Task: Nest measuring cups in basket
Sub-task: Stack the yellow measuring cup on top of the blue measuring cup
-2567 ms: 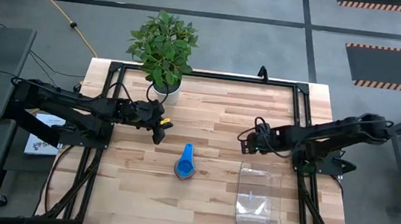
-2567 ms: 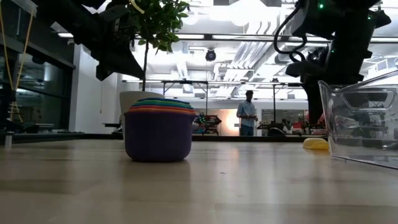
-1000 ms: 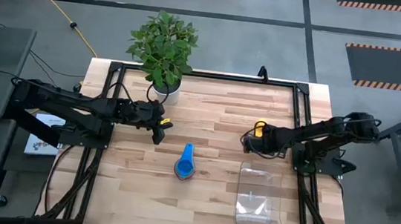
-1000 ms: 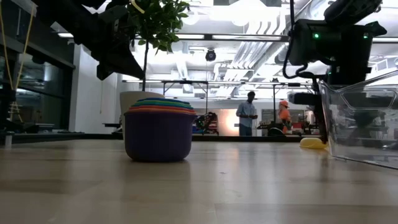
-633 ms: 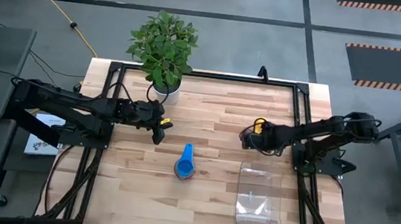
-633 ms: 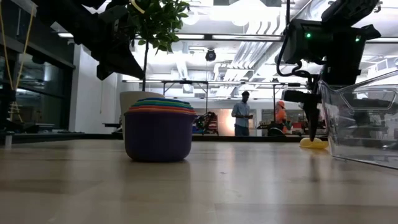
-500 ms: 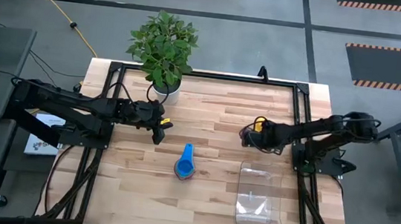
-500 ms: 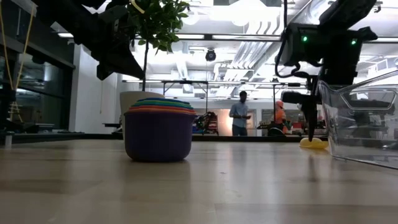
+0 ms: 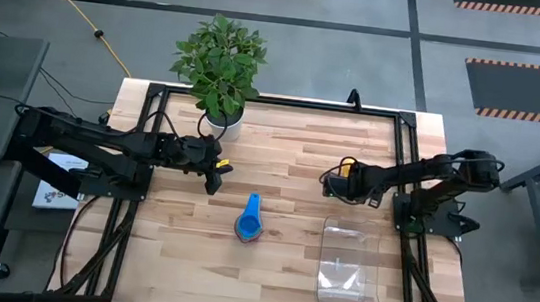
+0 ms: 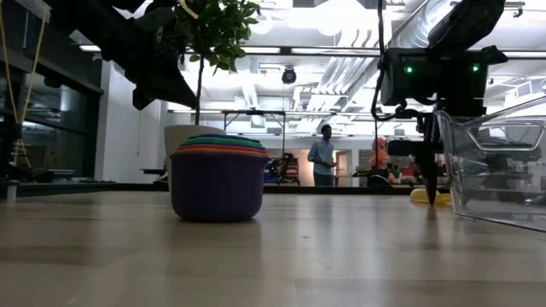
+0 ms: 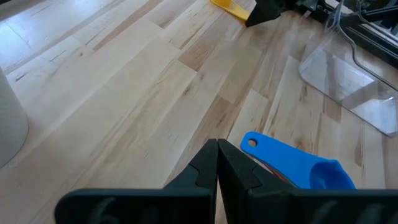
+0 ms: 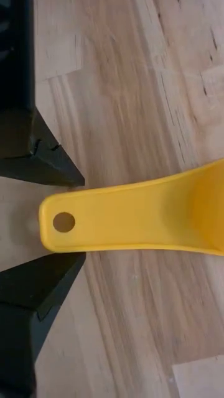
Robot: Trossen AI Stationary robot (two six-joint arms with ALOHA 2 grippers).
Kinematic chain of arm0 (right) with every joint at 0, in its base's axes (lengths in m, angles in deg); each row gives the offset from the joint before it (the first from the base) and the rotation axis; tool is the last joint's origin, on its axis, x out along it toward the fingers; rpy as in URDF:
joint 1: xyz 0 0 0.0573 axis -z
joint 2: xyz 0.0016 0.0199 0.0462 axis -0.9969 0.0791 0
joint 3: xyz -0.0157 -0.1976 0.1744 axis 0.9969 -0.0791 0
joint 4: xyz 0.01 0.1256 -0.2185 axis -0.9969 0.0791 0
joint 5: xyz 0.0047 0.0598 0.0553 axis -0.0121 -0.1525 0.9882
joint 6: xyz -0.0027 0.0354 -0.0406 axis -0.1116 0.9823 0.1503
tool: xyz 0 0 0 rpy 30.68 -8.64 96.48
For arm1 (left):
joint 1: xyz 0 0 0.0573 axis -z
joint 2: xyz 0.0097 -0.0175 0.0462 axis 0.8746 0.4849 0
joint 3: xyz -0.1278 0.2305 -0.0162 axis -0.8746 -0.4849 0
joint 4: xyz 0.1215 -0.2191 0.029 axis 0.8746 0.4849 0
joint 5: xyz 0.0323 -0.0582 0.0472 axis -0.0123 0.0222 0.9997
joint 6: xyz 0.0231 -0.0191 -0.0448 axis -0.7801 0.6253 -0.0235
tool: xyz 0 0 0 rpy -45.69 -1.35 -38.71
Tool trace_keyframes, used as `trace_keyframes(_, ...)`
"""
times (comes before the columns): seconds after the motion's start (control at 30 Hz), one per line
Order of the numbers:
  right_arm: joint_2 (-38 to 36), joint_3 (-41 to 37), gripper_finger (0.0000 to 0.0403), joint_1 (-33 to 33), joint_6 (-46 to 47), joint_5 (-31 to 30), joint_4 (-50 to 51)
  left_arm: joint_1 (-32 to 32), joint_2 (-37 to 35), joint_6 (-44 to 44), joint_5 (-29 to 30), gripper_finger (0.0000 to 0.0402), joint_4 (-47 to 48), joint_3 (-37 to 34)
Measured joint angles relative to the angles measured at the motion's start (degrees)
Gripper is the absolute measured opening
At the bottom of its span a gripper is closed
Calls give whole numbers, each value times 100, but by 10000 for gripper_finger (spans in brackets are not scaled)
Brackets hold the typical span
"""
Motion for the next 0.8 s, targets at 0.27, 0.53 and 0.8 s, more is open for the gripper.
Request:
trace_keyframes(0.27, 2, -2, 103, -1, -191, -4, 127, 0, 0, -5, 0, 0, -17, 0)
trace_keyframes(0.53, -224, 27, 102, 5, -702, 112, 311, 0, -45, -14, -171, 0, -545, 0)
trace_keyframes(0.8, -1025, 481, 102, -69, -1742, -36, 1407, 0, -300, -506, -471, 0, -1253, 4)
